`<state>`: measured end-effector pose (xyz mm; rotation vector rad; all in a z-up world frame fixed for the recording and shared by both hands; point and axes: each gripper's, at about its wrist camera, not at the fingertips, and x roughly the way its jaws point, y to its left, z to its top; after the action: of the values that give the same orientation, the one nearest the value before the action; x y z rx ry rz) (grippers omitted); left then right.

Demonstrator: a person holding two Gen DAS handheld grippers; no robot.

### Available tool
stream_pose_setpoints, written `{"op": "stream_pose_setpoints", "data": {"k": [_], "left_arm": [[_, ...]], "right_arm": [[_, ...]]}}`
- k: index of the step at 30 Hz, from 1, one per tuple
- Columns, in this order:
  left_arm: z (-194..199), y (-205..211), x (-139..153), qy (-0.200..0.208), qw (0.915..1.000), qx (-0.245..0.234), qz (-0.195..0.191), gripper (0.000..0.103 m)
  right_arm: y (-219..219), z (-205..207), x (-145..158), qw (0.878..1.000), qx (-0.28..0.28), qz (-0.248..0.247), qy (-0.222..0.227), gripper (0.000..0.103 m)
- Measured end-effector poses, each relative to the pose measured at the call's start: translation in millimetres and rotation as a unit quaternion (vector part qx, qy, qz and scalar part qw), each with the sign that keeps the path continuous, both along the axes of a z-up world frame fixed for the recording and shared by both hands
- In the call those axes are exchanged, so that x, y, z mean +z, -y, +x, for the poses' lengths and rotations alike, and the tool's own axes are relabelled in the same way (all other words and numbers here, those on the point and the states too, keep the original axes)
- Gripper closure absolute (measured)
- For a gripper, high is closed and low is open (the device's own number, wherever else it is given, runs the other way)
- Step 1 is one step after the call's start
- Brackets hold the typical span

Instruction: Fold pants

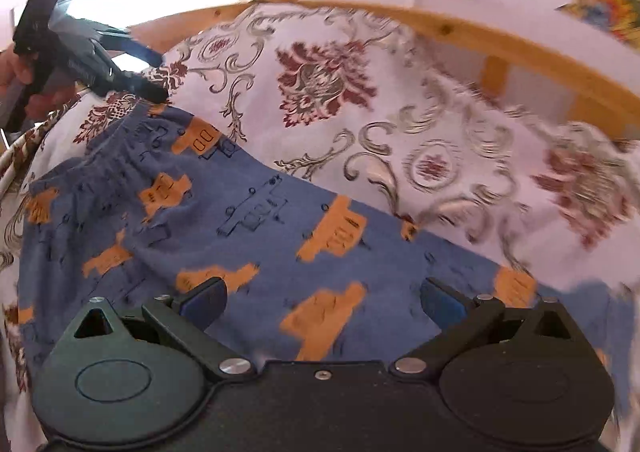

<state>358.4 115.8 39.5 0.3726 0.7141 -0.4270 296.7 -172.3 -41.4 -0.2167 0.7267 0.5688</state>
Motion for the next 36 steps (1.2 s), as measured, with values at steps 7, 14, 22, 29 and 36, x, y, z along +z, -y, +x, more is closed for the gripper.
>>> {"op": "stream_pose_setpoints", "data": {"k": [7, 14, 22, 29, 36], "left_arm": [[50, -1, -35, -0.116, 0.9814, -0.135, 0.073, 0.000], [68, -1, -49, -0.143, 0.9739, -0.155, 0.085, 0.003], [79, 5, -52, -0.156, 0.9716, -0.155, 0.089, 0.057], [74, 6, -50, -0.156, 0.9713, -0.153, 0.095, 0.097], [60, 8, -40, -0.126, 0.9768, -0.141, 0.101, 0.102]], "right_arm": [[-24, 89, -12, 0.995, 0.097, -0.019, -0.016, 0.001], [-51, 129, -38, 0.986, 0.137, -0.085, -0.041, 0.020], [-63, 138, -42, 0.979, 0.128, -0.156, -0.037, 0.066], [-65, 139, -44, 0.972, 0.125, -0.195, -0.031, 0.103], [-64, 126, -42, 0.975, 0.122, -0.186, -0.010, 0.103]]}}
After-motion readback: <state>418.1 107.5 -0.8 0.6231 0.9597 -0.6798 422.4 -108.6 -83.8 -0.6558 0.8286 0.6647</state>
